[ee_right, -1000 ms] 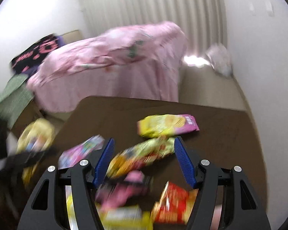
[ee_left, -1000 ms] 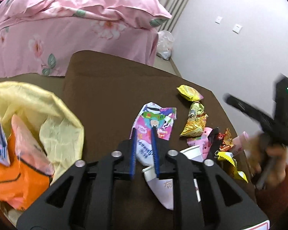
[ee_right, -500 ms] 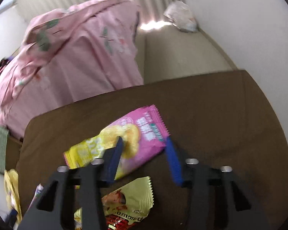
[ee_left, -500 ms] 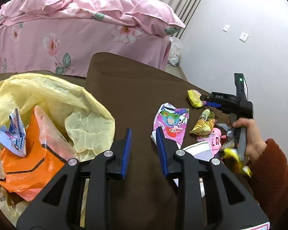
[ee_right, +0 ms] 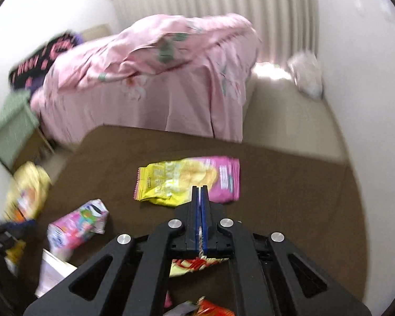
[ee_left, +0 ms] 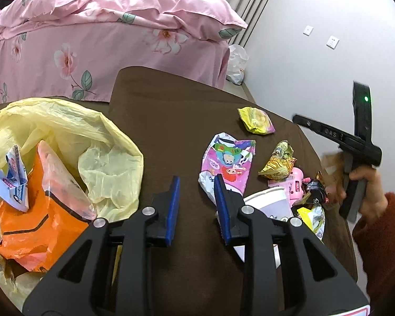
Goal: Collect trash
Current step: 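Grasp the pink cartoon wrapper with the left tool while the right tool grasps the pink chip bag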
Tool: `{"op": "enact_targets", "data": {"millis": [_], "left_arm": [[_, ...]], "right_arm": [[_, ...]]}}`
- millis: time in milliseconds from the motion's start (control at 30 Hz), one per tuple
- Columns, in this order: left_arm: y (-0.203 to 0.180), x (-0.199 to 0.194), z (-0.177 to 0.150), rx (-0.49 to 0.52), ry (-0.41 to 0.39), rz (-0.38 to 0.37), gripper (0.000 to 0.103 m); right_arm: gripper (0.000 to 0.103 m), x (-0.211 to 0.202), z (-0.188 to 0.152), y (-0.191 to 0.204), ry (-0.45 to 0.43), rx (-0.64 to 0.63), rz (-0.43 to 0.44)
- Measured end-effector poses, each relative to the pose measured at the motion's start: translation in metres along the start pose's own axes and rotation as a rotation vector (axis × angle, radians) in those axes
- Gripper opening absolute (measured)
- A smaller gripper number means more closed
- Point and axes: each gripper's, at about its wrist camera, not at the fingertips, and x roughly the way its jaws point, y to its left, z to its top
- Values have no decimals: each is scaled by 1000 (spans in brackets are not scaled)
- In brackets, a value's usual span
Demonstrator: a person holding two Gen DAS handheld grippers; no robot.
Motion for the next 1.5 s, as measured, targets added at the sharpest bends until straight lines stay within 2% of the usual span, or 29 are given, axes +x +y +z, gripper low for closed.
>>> {"op": "enact_targets", "data": {"millis": [67,200,367,500,633,733,967,1033,1167,1300,1400,1500], "left_arm": [[-2,-1,0,2,1,-7,30],[-3,1,0,8,8,-7,31],[0,3,3,-5,16,-14,31],[1,2,5,-7,15,-13,31],[5,-1,5,-15,4,-18,31],[8,1,6,-30,8,-25,31],[12,0,4,-40,13,-19,31],[12,0,3,-42,16,-17,31],[10,5,3,-37,29,-26,31],[-2,26,11,-2,97,-50,31],[-13,42,15,6,141,-44,31],[-24,57,17,12,179,-34,31]], "right_arm": [[58,15,11,-4,37,-22,37],[58,52,27,-33,99,62,24],[58,89,38,-57,130,156,20],[59,113,35,-66,224,247,78],[58,102,22,-41,253,182,20],[58,89,9,-12,283,45,-47],[58,58,-18,-7,318,69,68],[58,45,-29,-9,323,121,73],[58,7,-51,-8,257,213,110],[58,-31,-71,-8,174,241,100],[58,-45,-88,-4,183,252,143],[58,-56,-100,7,187,203,173]]}}
